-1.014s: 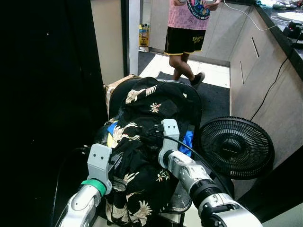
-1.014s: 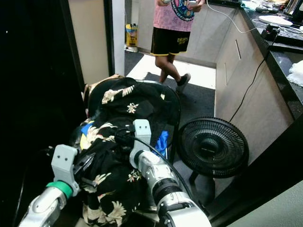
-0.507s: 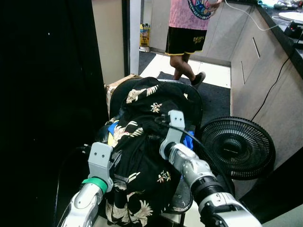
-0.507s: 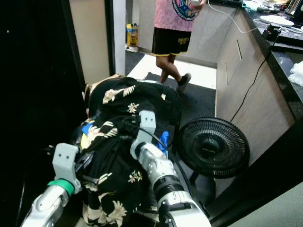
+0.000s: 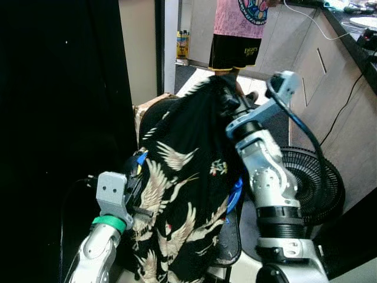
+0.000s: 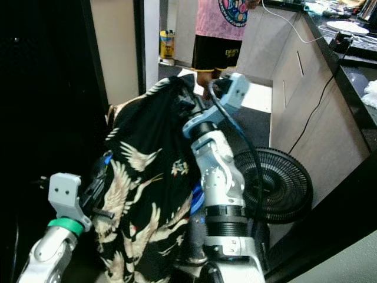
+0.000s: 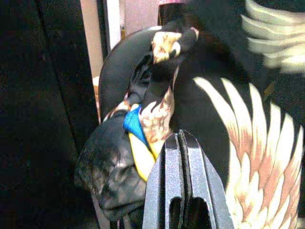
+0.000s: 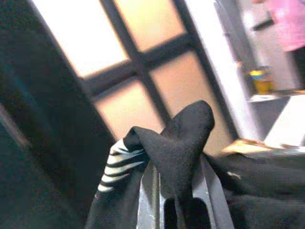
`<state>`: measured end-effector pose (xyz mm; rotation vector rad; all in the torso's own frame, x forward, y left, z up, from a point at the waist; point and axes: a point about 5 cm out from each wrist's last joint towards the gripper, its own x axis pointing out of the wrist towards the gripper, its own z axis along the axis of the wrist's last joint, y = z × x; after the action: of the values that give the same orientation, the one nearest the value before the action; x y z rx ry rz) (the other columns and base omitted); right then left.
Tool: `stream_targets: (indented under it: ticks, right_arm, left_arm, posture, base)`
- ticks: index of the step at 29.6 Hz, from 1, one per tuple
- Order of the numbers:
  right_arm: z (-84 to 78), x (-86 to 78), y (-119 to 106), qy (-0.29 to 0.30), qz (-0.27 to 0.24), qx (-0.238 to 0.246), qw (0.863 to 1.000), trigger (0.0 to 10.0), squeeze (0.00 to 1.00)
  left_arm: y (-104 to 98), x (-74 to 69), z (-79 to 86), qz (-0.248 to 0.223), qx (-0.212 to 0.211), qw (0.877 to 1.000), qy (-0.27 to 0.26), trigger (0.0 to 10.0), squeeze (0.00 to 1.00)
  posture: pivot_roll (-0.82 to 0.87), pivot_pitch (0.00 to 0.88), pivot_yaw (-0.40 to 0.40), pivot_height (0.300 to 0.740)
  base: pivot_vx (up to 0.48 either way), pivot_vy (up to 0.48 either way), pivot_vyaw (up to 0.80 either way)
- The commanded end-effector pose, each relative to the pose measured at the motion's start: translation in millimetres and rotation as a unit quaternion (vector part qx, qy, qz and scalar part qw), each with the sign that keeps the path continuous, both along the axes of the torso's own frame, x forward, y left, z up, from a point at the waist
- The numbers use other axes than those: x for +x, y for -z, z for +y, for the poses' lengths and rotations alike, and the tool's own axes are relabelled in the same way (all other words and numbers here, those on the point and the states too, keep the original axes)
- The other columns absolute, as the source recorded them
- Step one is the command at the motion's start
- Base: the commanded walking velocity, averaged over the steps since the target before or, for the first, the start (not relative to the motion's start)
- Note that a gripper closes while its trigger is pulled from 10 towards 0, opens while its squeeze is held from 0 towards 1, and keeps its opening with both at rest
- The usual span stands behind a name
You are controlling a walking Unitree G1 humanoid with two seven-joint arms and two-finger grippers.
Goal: Clothes washing
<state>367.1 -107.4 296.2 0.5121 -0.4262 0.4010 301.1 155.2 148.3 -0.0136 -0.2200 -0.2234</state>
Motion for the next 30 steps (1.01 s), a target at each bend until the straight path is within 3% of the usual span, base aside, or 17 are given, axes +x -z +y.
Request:
stream_targets:
  ticks: [1, 2, 4, 7, 10, 20, 30]
  right_arm:
    - [-8.2, -0.5, 15.8, 0.037, 0.020, -0.044, 0.998, 10.0, 0.00]
    - [-12.6, -2.7, 25.5, 0.053, 0.033, -0.084, 0.995, 10.0, 0.00]
    - [-14.2, -4.9, 30.3, 0.059, 0.038, -0.104, 0.992, 10.0, 0.00]
    - [-18.6, -9.1, 35.6, 0.067, 0.048, -0.106, 0.991, 10.0, 0.00]
    - [-21.2, -9.5, 39.1, 0.079, 0.052, -0.118, 0.988, 10.0, 0.00]
    - [-34.7, -7.3, 54.2, 0.148, 0.087, -0.158, 0.973, 10.0, 0.00]
    - [-39.4, -9.8, 54.9, 0.153, 0.095, -0.159, 0.971, 10.0, 0.00]
  left_arm:
    - [-4.0, -1.3, -6.0, 0.013, -0.009, 1.000, 0.016, 10.0, 0.00]
    - [-11.9, -0.4, -9.5, 0.009, 0.000, 1.000, 0.020, 10.0, 0.00]
    - [-16.6, 0.1, -11.1, 0.003, 0.011, 1.000, 0.019, 10.0, 0.00]
    - [-28.8, 4.2, -11.4, -0.010, 0.026, 1.000, 0.009, 10.0, 0.00]
    - [-34.9, 7.2, -10.4, -0.012, 0.016, 1.000, 0.008, 10.0, 0.00]
    - [-67.2, 14.9, 7.4, -0.045, 0.039, 0.998, -0.032, 10.0, 0.00]
    - [-73.5, 18.4, 4.3, -0.032, 0.040, 0.998, -0.036, 10.0, 0.00]
  posture:
    - [-0.03, 0.001, 0.009, 0.740]
    - [-0.03, 0.000, 0.010, 0.740]
    - [-0.03, 0.000, 0.013, 0.740]
    - [-0.03, 0.000, 0.019, 0.740]
    - [-0.03, 0.000, 0.022, 0.740]
    - [-0.03, 0.000, 0.046, 0.740]
    - [-0.04, 0.009, 0.048, 0.740]
  base:
    - [0.000, 0.000, 0.00]
    - [0.000, 0.000, 0.00]
    - [0.000, 0.000, 0.00]
    - [0.000, 0.000, -0.53]
    - [0.000, 0.000, -0.80]
    - [0.000, 0.000, -0.80]
    - [0.000, 0.000, -0.80]
